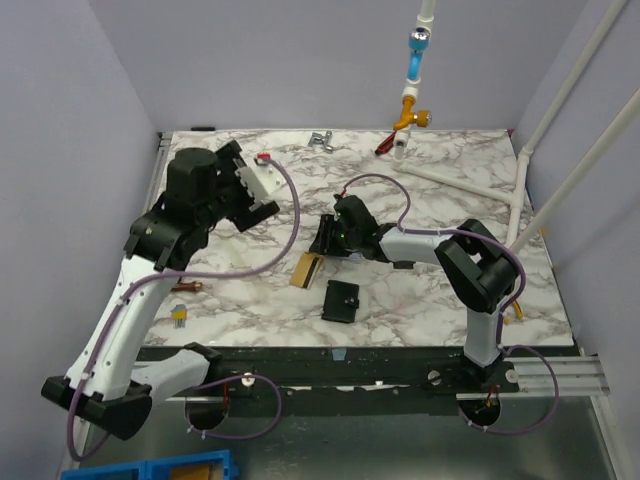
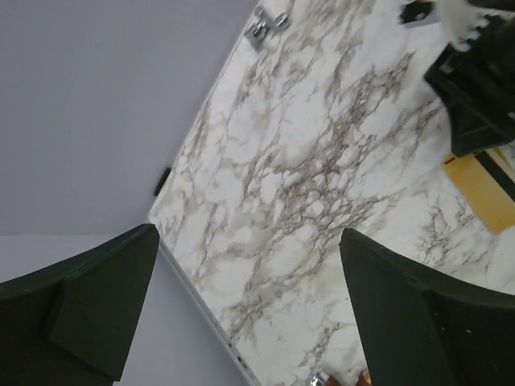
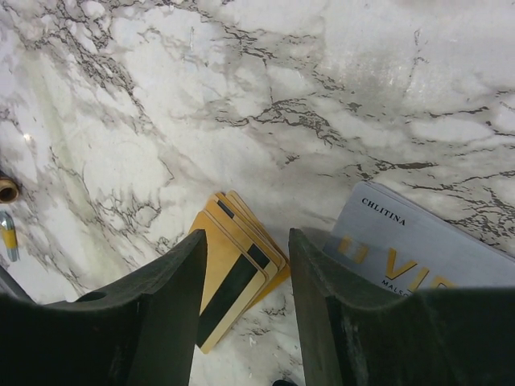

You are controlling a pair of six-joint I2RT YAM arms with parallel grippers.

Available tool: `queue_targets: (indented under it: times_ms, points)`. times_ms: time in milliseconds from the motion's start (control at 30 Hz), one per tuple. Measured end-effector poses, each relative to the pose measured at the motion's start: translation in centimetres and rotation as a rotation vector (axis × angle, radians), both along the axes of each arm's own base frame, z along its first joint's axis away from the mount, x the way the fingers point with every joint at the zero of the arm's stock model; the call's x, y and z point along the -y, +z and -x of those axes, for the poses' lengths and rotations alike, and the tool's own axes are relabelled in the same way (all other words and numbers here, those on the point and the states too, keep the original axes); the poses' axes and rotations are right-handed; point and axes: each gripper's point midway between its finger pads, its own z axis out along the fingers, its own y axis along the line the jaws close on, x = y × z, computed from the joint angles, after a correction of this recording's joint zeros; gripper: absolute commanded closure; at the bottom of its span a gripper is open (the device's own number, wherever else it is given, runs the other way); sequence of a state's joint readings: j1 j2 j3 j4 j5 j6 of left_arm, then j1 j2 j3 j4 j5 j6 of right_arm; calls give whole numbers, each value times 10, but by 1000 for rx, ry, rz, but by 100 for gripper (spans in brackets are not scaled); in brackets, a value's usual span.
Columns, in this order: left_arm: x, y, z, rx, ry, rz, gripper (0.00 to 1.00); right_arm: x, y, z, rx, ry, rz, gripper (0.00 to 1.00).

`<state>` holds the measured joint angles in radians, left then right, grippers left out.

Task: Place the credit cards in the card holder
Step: Pick up the credit card from the center of the board.

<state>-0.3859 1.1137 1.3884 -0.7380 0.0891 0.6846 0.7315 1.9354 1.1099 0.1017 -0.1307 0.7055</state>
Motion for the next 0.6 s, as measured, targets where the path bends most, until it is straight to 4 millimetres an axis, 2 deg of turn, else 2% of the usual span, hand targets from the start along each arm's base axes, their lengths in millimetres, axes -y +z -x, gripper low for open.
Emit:
queue_targets:
  times_ms: [33, 67, 100, 133, 167, 233, 267, 300, 333, 367, 433, 500, 600]
  points:
    - [3, 8, 9, 22, -34, -2, 2, 0, 0, 0, 0, 0, 0, 52]
    - [12, 3, 21, 25, -93, -9, 1, 0, 0, 0, 0, 1, 0, 53]
    - [17, -6, 31, 21, -135, -20, 2, 0, 0, 0, 1, 1, 0, 55]
    - [26, -24, 49, 23, -221, -38, 2, 0, 0, 0, 1, 1, 0, 56]
    - [33, -61, 74, 3, -325, -66, 1, 0, 1, 0, 2, 0, 0, 57]
    - [37, -120, 108, -15, -461, -101, 2, 0, 3, 0, 7, 2, -2, 60]
    - [38, -145, 118, -5, -514, -114, 1, 0, 5, 0, 10, 3, -3, 60]
    - [40, -159, 125, 2, -549, -121, 1, 0, 7, 0, 15, 4, -4, 61]
    - [42, -183, 134, -1, -602, -132, 1, 0, 8, 0, 19, 4, -6, 61]
    - [46, -204, 139, -20, -639, -137, 2, 0, 10, -1, 22, 4, -8, 61]
    - [53, -224, 140, -55, -678, -144, 1, 0, 13, -1, 27, 5, -11, 61]
    - [62, -231, 130, -89, -683, -145, 2, 0, 13, -1, 29, 6, -12, 62]
    - [74, -230, 113, -102, -676, -139, 2, 0, 13, -1, 30, 9, -10, 63]
